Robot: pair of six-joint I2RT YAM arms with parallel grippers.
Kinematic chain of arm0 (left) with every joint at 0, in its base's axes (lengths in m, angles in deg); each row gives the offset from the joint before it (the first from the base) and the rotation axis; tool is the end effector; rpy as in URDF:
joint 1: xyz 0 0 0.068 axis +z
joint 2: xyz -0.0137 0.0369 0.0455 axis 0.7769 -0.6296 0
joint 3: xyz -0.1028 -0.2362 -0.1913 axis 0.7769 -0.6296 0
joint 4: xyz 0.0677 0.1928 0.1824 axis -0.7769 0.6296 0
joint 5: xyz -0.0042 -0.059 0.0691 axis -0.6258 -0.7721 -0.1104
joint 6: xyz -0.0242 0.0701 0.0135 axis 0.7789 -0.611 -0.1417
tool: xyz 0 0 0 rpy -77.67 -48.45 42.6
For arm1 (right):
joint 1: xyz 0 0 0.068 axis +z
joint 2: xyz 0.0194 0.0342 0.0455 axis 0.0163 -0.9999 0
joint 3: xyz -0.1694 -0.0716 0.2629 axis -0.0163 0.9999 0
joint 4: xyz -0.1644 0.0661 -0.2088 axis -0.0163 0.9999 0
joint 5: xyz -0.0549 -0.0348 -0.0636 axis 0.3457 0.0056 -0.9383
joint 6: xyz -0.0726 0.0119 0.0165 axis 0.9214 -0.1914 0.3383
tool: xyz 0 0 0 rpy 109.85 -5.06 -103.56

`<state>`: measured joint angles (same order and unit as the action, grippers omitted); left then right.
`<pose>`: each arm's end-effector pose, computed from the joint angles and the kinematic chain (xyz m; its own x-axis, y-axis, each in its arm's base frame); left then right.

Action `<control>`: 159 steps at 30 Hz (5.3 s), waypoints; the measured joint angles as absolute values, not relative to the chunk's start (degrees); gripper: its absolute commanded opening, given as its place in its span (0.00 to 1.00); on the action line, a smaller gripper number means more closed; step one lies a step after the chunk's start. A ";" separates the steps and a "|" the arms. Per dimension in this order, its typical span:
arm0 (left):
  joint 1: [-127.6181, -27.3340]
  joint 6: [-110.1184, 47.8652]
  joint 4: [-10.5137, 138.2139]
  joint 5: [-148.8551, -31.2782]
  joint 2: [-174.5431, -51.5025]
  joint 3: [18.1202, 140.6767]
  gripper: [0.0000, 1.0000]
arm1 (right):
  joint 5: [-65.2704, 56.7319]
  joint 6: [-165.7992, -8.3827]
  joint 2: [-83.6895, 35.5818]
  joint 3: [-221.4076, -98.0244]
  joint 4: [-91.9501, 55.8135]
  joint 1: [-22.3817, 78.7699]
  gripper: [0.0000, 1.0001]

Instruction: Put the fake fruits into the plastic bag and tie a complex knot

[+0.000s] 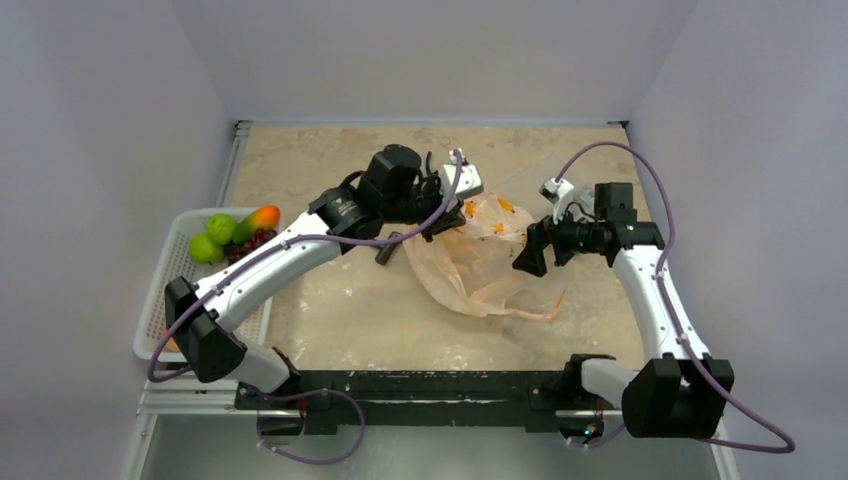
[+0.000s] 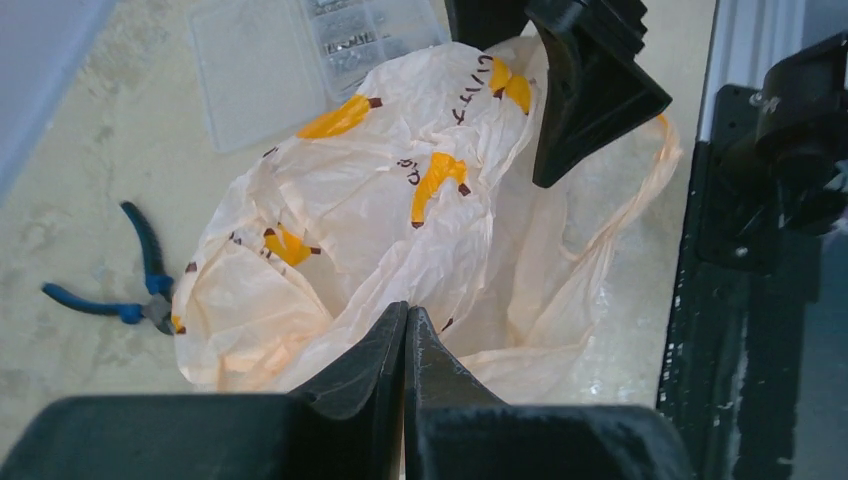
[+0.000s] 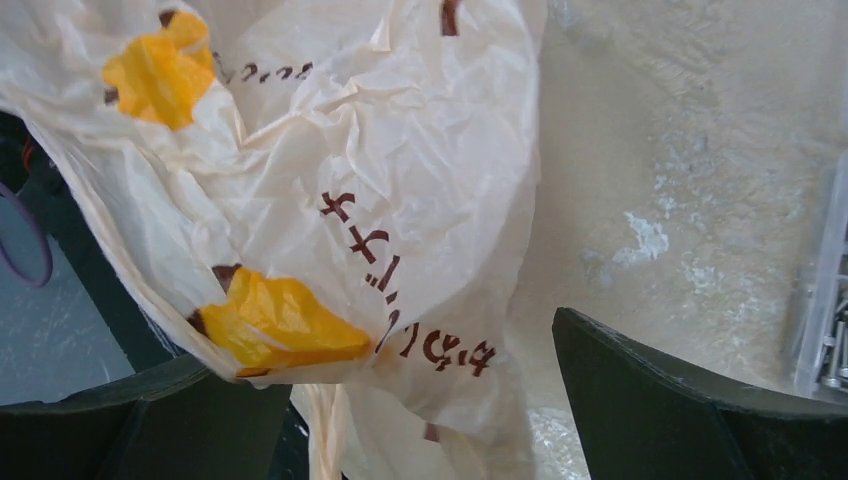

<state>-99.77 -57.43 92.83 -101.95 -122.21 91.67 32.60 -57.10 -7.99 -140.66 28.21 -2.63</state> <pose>0.2259 -0.2914 0.4241 -0.0588 0.4291 -0.9014 0.9547 0.2881 0.0749 0.2210 0.0379 0.3208 -0.6070 -0.2628 -0.7500 -0.6707 0.6757 0.3060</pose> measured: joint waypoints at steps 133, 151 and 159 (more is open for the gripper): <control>-96.12 -46.21 84.24 -101.31 -108.82 74.34 0.00 | 44.49 -99.83 -2.63 -136.66 -0.31 16.69 0.00; -84.82 -45.80 97.35 -134.10 -113.21 90.58 0.00 | 31.55 -62.95 1.11 -141.62 19.75 20.78 0.99; -87.03 -49.38 104.98 -140.87 -119.83 96.22 0.00 | 30.13 -62.17 -0.47 -148.11 15.86 26.42 0.99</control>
<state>-87.03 -49.38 104.98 -140.87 -119.83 96.22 30.13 -62.17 -0.47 -148.11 15.86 26.42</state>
